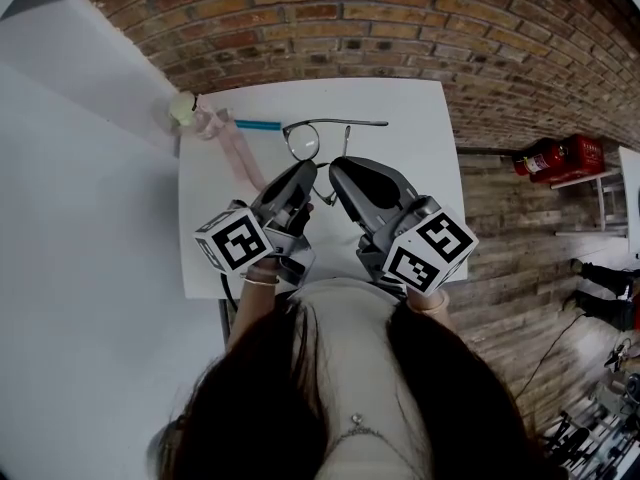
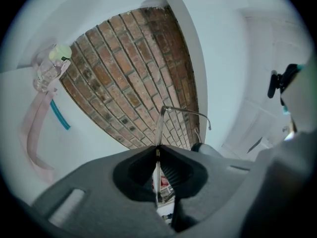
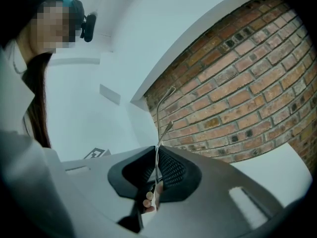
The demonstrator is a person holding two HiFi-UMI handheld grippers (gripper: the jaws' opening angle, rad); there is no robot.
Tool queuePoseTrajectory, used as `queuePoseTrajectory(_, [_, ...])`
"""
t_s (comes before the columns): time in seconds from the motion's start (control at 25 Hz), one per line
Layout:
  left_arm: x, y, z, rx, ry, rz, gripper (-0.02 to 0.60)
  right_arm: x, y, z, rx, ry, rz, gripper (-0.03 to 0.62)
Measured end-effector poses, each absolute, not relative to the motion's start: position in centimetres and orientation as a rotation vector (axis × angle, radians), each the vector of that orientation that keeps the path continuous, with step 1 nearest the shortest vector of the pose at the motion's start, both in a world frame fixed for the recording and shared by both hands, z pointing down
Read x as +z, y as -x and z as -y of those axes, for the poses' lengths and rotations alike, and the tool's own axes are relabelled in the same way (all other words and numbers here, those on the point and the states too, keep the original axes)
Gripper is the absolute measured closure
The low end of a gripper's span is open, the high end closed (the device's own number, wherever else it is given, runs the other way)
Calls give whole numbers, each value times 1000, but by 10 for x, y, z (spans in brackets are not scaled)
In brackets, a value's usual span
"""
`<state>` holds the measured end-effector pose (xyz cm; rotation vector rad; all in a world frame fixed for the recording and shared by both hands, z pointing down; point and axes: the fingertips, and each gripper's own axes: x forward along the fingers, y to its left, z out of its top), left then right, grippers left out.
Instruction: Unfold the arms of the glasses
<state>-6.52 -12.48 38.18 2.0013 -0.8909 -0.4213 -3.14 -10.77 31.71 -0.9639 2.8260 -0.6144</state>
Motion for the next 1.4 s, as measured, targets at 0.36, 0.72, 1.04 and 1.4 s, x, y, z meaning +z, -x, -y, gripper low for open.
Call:
queuePoseTrajectory(0.36, [384,73,127,-449,-1975,900,558,316,31,106,-600,962,-2827,569])
queuePoseTrajectory(0.72, [385,80,129,-482,-1940,897,558,316,31,105,-581,955,-2829,569])
queuePoseTrajectory(1.04, [391,88,128,-523,-1836,910,558,314,30,105,-579,957,-2823,571])
queuePoseTrajectory(1.4, [386,88,130,-597,-1794,870,558,313,29,105,-578,955,-2821,571])
